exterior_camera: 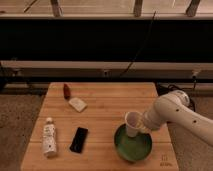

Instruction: Place the ceramic cup in the ceramic bowl

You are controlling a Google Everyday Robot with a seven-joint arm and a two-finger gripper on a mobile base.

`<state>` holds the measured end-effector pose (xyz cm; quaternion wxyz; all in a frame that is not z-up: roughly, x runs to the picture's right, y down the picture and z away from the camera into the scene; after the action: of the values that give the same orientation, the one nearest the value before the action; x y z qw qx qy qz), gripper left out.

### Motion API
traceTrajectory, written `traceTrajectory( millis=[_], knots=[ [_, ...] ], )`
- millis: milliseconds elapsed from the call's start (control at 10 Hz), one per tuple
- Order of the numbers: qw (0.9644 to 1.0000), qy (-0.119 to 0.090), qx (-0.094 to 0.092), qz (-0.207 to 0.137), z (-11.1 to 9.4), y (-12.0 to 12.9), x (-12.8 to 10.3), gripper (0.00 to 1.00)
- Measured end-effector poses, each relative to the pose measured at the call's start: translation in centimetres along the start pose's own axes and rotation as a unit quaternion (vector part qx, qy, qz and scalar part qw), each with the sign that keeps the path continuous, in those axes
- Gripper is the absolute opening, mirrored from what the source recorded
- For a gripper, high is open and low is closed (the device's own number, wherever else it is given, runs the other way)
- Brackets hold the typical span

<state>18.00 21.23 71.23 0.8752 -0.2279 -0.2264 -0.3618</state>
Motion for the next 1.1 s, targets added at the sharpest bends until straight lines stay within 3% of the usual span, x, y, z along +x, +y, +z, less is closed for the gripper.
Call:
traceTrajectory(
  millis=[400, 800, 900, 1100],
  knots=[
    [0.9999, -0.012, -0.001, -0.010, 1.1, 0.6, -1.9, 0.00],
    [0.9997, 0.009, 0.018, -0.014, 1.6, 1.8, -3.0, 0.00],
    [0.9997, 0.009, 0.018, -0.013, 1.5, 2.0, -3.0, 0.04],
    [0.9998, 0.000, 0.011, -0.015, 1.4, 1.4, -2.2, 0.22]
  ],
)
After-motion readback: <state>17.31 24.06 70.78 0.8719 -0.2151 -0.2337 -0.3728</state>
